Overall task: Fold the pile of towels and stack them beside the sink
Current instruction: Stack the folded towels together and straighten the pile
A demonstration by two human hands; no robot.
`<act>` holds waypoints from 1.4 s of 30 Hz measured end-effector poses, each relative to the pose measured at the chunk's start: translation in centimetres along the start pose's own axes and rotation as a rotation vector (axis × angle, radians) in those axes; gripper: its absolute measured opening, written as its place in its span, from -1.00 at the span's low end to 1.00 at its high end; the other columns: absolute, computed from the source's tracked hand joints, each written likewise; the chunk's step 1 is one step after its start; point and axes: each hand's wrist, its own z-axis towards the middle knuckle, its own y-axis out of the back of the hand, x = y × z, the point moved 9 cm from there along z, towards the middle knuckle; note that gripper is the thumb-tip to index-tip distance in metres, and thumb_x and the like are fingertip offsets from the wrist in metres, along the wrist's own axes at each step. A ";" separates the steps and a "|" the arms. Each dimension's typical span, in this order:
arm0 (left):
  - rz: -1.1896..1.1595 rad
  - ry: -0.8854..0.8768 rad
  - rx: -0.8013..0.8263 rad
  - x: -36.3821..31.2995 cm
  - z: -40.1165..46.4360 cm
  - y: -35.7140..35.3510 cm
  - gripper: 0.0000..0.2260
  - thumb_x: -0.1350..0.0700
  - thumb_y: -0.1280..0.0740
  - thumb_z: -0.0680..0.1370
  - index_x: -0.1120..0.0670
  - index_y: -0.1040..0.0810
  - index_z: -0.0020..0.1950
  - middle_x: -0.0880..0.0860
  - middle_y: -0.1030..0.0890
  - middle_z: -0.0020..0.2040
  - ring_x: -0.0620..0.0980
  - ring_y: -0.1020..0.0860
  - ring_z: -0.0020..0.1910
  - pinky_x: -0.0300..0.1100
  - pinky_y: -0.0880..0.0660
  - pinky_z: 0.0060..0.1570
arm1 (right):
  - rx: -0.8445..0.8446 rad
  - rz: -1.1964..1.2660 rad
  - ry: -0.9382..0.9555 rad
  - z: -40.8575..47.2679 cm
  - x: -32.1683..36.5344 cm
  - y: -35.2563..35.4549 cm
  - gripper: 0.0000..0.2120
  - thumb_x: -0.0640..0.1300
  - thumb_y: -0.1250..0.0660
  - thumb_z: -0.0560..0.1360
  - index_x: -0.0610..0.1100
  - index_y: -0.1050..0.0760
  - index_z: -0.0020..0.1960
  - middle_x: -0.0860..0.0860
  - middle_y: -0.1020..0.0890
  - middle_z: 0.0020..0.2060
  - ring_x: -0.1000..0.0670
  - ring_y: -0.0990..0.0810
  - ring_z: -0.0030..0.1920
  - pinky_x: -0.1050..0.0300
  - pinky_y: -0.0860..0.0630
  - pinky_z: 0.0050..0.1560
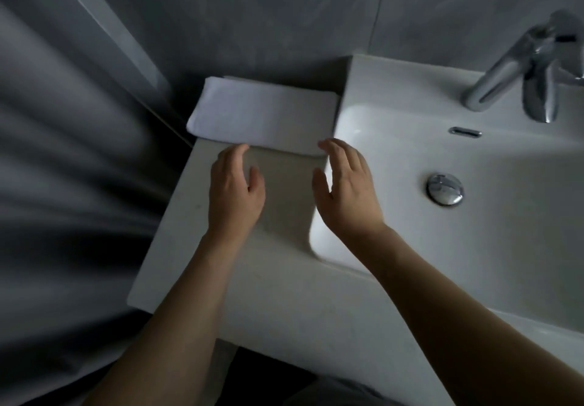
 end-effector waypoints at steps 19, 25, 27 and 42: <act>-0.280 0.962 0.088 27.8 16.6 -6.6 -0.71 0.15 -0.32 0.49 0.35 -0.56 0.09 0.27 -0.64 0.03 0.24 -0.63 0.01 -0.06 -0.48 -0.16 | -0.406 1.025 -1.648 7.1 -10.6 -19.5 -0.83 -0.12 -0.24 0.59 -0.12 -0.35 -0.15 -0.06 -0.38 -0.36 -0.02 -0.36 -0.43 0.14 -0.34 -0.40; -0.328 0.555 0.061 21.7 18.8 -5.9 -0.91 0.19 -0.36 0.44 0.09 -0.45 -0.14 -0.02 -0.53 -0.26 -0.06 -0.48 -0.29 -0.24 -0.33 -0.27 | -0.555 1.021 -1.674 7.1 -12.3 -19.5 -0.81 -0.21 -0.29 0.55 -0.09 -0.36 -0.22 -0.01 -0.39 -0.38 0.06 -0.35 -0.46 0.27 -0.36 -0.49; -0.281 0.302 0.147 17.9 18.4 -6.6 -0.83 0.22 -0.36 0.41 0.07 -0.39 -0.11 -0.03 -0.47 -0.26 -0.11 -0.38 -0.30 -0.29 -0.23 -0.33 | -0.574 0.866 -1.575 7.4 -12.2 -18.3 -0.91 -0.22 -0.31 0.50 -0.12 -0.44 -0.18 -0.04 -0.48 -0.34 0.03 -0.41 -0.43 0.28 -0.40 -0.46; 0.089 0.223 0.271 17.1 18.2 -10.1 -0.72 0.23 -0.39 0.45 0.13 -0.45 0.13 0.16 -0.51 0.15 0.19 -0.45 0.14 -0.10 -0.32 0.03 | -0.035 0.095 -0.854 16.6 -9.6 -14.7 -0.67 -0.12 -0.21 0.52 -0.06 -0.48 0.27 -0.12 -0.62 0.09 -0.20 -0.58 0.10 0.01 -0.52 0.12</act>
